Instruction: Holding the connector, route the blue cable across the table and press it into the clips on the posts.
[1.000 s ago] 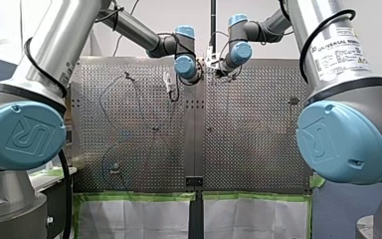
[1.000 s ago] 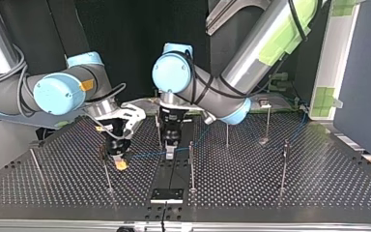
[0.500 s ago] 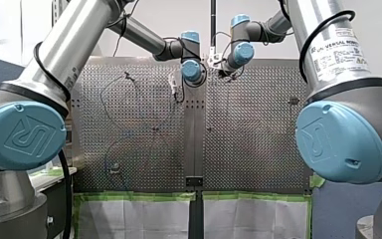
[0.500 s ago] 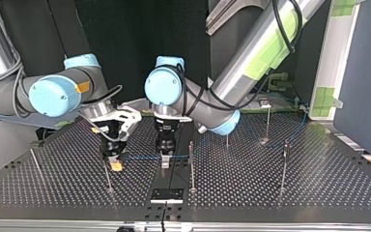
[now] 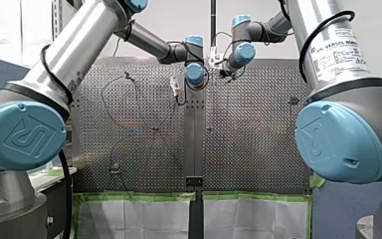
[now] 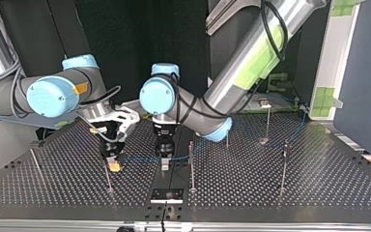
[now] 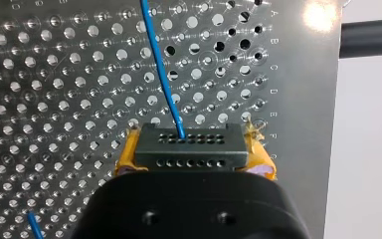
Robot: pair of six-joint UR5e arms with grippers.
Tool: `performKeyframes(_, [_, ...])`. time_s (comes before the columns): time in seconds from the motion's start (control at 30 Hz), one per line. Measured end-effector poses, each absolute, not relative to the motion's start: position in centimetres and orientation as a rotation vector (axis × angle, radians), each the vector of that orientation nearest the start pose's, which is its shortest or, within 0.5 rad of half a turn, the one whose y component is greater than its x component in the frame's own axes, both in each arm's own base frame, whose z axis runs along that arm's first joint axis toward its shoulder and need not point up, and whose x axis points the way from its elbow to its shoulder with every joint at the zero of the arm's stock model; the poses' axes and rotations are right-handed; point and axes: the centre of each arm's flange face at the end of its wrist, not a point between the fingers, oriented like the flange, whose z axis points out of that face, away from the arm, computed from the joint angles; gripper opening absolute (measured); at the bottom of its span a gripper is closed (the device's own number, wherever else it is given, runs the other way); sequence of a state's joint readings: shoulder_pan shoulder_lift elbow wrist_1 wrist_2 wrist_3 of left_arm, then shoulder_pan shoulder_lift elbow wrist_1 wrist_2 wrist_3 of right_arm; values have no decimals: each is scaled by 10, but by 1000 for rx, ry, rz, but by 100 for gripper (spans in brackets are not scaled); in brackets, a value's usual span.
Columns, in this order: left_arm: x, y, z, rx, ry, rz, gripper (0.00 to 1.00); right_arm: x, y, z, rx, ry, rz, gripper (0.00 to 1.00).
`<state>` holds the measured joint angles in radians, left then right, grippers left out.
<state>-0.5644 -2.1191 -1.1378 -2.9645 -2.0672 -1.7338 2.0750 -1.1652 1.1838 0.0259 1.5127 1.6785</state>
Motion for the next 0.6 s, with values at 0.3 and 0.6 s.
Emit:
performKeyframes(0.3, [550,-449,383,-124,1520,-181,100,438,-506,441,1627,-1018,1652,0])
performKeyframes(0.6, [545,-452,383,-149,1519,-166,12,439,-505,441,1631,-1015,1652,0])
